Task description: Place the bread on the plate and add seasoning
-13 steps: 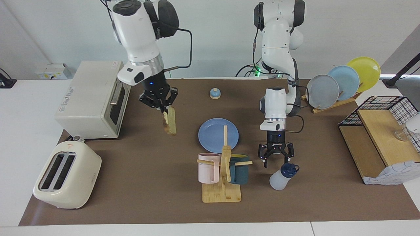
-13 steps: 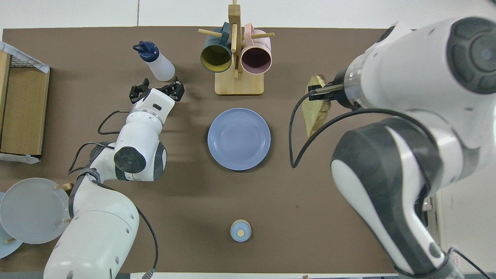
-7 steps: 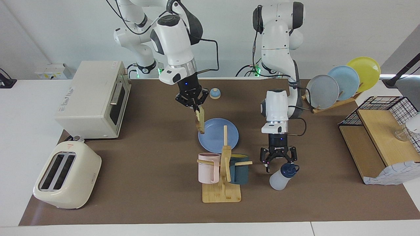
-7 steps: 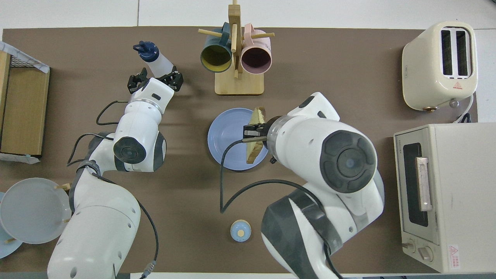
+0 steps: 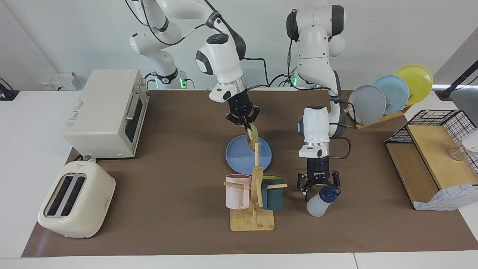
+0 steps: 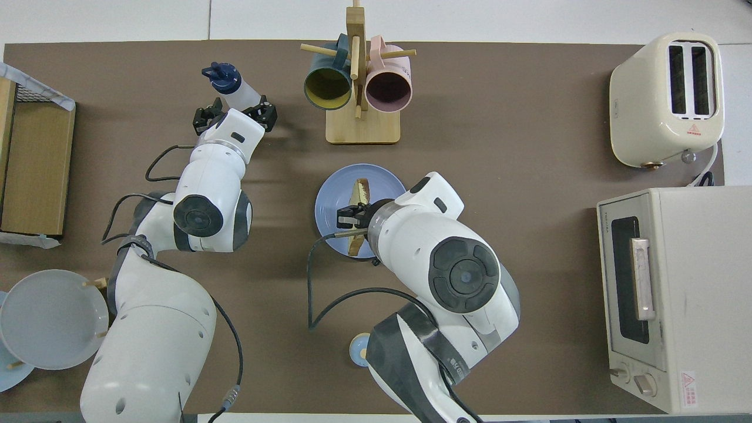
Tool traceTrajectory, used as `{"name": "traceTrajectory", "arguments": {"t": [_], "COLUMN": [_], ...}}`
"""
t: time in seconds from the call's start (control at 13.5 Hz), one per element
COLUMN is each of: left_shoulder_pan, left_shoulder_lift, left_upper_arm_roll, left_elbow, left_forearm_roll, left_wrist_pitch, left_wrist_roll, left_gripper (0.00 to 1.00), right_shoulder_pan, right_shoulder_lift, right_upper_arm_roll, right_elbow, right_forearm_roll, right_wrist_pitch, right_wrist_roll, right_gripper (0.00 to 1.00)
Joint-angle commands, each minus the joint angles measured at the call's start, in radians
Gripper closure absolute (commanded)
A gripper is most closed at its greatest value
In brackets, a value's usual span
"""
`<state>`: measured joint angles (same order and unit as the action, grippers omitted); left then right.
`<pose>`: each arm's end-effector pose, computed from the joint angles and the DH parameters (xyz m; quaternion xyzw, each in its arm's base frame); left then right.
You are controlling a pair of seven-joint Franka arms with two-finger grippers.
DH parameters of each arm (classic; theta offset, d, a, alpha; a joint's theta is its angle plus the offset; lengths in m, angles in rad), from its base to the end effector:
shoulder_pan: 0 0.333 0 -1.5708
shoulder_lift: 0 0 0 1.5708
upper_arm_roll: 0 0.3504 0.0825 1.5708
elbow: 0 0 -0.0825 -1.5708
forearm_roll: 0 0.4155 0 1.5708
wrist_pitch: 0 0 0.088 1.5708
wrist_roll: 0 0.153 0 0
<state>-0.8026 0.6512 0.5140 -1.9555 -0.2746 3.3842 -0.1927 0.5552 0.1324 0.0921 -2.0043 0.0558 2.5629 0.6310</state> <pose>0.7033 -0.2188 0.2583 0.9001 -0.0124 0.4354 0.0114 0.5321 0.4011 0.4137 -0.9769 0.0133 -0.1545 0.1468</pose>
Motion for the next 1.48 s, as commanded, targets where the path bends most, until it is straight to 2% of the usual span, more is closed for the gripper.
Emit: {"name": "traceTrajectory", "arguments": {"t": [0.0,0.37,0.44,0.52,0.59,0.82,0.96,1.11,1.41], "left_shoulder_pan": [-0.007,-0.004,-0.004,-0.003,0.000,0.028,0.046,0.051,0.062], "left_shoulder_lift": [0.027,0.027,0.027,0.027,0.027,0.027,0.027,0.019,-0.043], "left_upper_arm_roll": [0.014,0.012,0.012,0.012,0.011,0.005,0.003,0.003,0.003], "left_elbow": [0.029,0.030,0.030,0.032,0.041,0.060,0.063,0.061,0.050], "left_forearm_roll": [-0.015,-0.015,-0.015,-0.017,-0.017,-0.015,-0.012,-0.014,-0.014], "left_wrist_pitch": [-0.012,-0.019,-0.022,-0.022,-0.020,-0.014,-0.008,-0.006,-0.048], "left_wrist_roll": [0.001,0.001,-0.002,-0.005,-0.007,-0.011,-0.010,-0.007,-0.005], "left_gripper": [0.00,0.01,0.23,0.77,1.00,1.00,1.00,1.00,1.00], "right_shoulder_pan": [-0.006,-0.014,-0.014,-0.014,-0.014,-0.014,-0.017,-0.015,-0.035], "right_shoulder_lift": [-0.020,-0.023,-0.023,-0.023,-0.027,-0.033,-0.037,-0.033,-0.033], "right_upper_arm_roll": [0.001,-0.002,-0.002,-0.002,-0.002,-0.003,-0.003,-0.003,-0.003], "right_elbow": [-0.033,-0.094,-0.100,-0.105,-0.114,-0.142,-0.191,-0.200,-0.200], "right_forearm_roll": [0.019,0.004,0.003,0.003,0.001,-0.007,-0.008,-0.008,-0.010], "right_wrist_pitch": [0.020,0.151,0.174,0.183,0.184,0.198,0.281,0.295,0.289], "right_wrist_roll": [-0.010,-0.013,-0.016,-0.017,-0.017,-0.027,-0.028,-0.030,-0.040], "right_gripper": [1.00,1.00,1.00,1.00,1.00,1.00,1.00,1.00,1.00]}}
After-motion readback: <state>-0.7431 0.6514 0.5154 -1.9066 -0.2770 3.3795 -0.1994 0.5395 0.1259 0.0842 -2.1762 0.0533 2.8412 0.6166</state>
